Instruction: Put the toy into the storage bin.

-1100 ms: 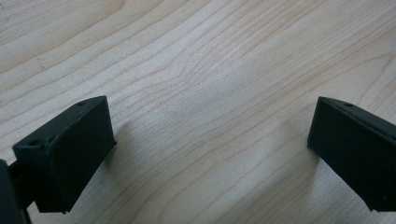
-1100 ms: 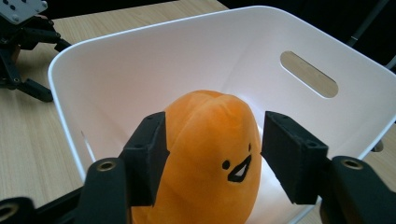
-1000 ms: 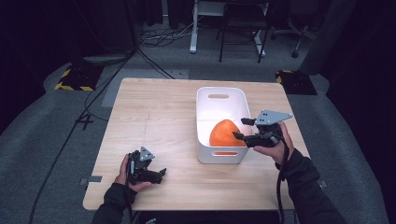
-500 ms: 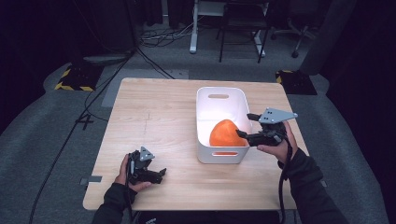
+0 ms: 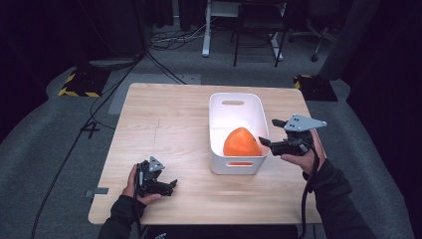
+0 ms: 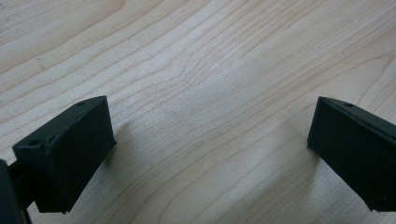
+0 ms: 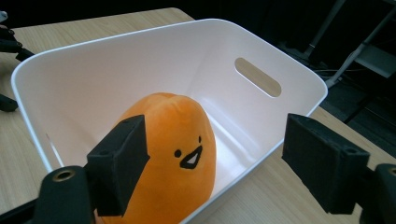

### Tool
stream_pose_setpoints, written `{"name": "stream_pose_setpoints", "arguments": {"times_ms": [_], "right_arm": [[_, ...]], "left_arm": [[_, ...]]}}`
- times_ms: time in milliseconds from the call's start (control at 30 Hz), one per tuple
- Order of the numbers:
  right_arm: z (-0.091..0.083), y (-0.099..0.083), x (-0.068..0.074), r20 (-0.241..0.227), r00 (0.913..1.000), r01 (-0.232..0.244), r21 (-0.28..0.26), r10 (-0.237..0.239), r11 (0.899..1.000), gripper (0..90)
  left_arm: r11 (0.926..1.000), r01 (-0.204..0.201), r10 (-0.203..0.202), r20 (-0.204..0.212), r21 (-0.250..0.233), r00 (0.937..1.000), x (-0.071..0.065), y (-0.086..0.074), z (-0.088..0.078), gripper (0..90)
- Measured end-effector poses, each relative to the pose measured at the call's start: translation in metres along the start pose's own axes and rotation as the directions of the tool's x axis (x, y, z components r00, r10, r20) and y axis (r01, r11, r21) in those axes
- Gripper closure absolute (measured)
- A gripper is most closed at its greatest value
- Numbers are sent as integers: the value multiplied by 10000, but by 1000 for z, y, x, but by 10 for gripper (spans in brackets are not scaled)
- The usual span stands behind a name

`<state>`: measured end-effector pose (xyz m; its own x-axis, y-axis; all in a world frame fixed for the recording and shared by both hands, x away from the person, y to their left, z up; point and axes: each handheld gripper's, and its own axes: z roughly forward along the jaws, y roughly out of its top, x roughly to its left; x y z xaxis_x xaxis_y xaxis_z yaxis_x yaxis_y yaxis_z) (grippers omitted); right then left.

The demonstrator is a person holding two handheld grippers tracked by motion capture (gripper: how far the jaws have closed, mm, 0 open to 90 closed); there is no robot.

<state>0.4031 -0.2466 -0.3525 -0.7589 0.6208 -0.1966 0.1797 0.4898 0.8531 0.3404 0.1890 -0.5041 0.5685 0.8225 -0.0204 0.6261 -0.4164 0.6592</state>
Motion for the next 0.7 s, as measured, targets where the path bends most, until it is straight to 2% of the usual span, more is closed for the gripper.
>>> {"name": "stream_pose_setpoints", "arguments": {"times_ms": [100, 233, 367, 433, 533, 700], "right_arm": [[-3, -1, -1, 56, 9998, -174, 3, 174, 9998, 231], [-6, -2, -2, 162, 9998, -63, -17, 63, 10000, 231], [-8, -3, -3, 302, 9994, -170, -117, 173, 9998, 238], [-10, -4, -4, 342, 9994, -48, -121, 52, 9999, 238], [-12, -5, -3, 387, 9991, -149, -49, 151, 9999, 240], [-15, -6, -5, 514, 9987, -27, 71, 24, 10000, 242]], "left_arm": [[10000, 1, -1, 1, -2, 10000, 0, 0, 0, 6], [10000, 0, 0, 0, -2, 10000, 0, 0, 0, 6], [10000, 3, -3, 0, -2, 10000, 0, 0, 0, 6], [10000, -3, 3, -1, 0, 10000, 0, 0, 0, 6], [10000, 3, -3, 1, -4, 10000, 0, 0, 0, 6], [10000, 0, 0, -1, -1, 10000, 0, 0, 0, 6]]}}
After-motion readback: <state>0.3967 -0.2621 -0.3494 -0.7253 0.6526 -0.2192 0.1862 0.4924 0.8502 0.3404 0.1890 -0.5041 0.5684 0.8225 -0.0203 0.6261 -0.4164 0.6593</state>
